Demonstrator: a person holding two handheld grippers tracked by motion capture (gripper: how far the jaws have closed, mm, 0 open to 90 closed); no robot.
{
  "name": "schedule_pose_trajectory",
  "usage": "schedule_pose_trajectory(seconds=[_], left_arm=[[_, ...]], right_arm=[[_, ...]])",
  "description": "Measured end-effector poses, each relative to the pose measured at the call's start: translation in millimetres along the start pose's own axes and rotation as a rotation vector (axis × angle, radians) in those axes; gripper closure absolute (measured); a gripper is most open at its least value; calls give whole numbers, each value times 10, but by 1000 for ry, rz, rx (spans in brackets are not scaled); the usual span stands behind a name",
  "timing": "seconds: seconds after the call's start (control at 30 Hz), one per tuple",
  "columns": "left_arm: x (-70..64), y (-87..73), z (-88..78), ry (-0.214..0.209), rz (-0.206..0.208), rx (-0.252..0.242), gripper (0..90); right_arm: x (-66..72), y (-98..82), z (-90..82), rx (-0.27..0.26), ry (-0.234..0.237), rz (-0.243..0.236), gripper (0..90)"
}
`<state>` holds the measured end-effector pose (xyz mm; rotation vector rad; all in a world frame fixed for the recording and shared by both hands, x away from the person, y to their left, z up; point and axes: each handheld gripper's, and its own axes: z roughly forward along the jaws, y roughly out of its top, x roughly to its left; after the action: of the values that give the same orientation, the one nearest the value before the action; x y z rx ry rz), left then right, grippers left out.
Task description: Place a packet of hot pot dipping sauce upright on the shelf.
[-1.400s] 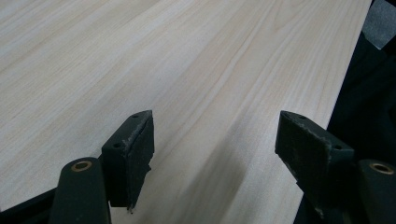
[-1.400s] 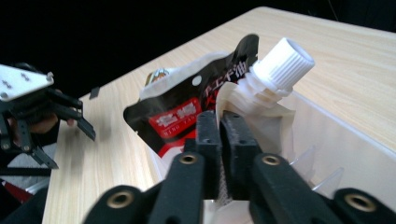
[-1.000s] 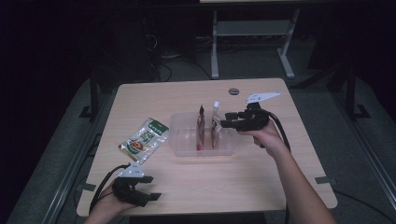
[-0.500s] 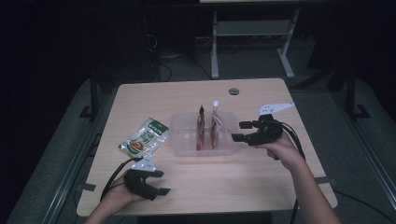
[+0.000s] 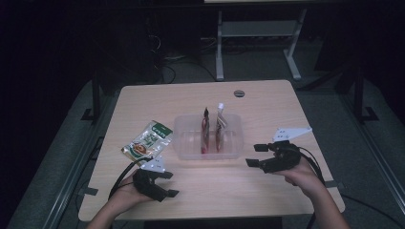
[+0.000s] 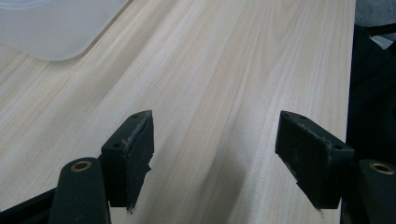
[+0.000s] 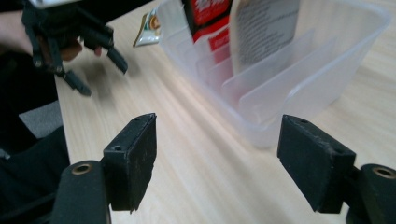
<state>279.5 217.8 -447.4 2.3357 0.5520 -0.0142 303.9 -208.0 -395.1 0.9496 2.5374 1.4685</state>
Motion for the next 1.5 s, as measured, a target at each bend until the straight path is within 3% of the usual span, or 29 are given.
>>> schedule_pose_trajectory(seconds=[0.47, 0.63, 0.73, 0.77, 0.8, 0.9, 1.1, 1.23, 1.33, 1.4, 1.43, 1.47, 1.5], left_arm=[[18, -39, -104, 43, -18, -8, 280], [72, -65, -215, 94, -42, -10, 280], [154, -78, -322, 166, -62, -1, 280], [154, -78, -322, 166, -62, -1, 280], [217, -69, -378, 201, -65, 2, 280], [288, -60, -439, 224, -86, -3, 280], [571, -61, -630, 287, -148, -50, 281], [693, -43, -675, 315, -164, -59, 321], [902, 28, -693, 369, -187, -55, 454], [960, 47, -689, 377, -195, -57, 502], [1022, 65, -676, 394, -203, -54, 572], [1138, 97, -647, 421, -233, -49, 615], [1138, 97, -647, 421, -233, -49, 660]], right_arm=[[193, -330, 15, 38, -41, -15, 276], [238, -436, -11, 53, -40, -7, 276], [245, -496, -16, 68, -36, -2, 276], [245, -496, -16, 68, -36, -2, 276], [243, -495, -12, 72, -41, -7, 276], [239, -489, -2, 74, -46, -8, 276], [239, -490, 4, 76, -48, -7, 276], [240, -490, 8, 76, -46, -8, 276], [246, -491, 19, 79, -43, -9, 276], [247, -489, 18, 79, -45, -10, 277], [247, -489, 16, 79, -45, -10, 277], [244, -490, 16, 79, -46, -10, 277], [244, -490, 16, 79, -46, -10, 277]])
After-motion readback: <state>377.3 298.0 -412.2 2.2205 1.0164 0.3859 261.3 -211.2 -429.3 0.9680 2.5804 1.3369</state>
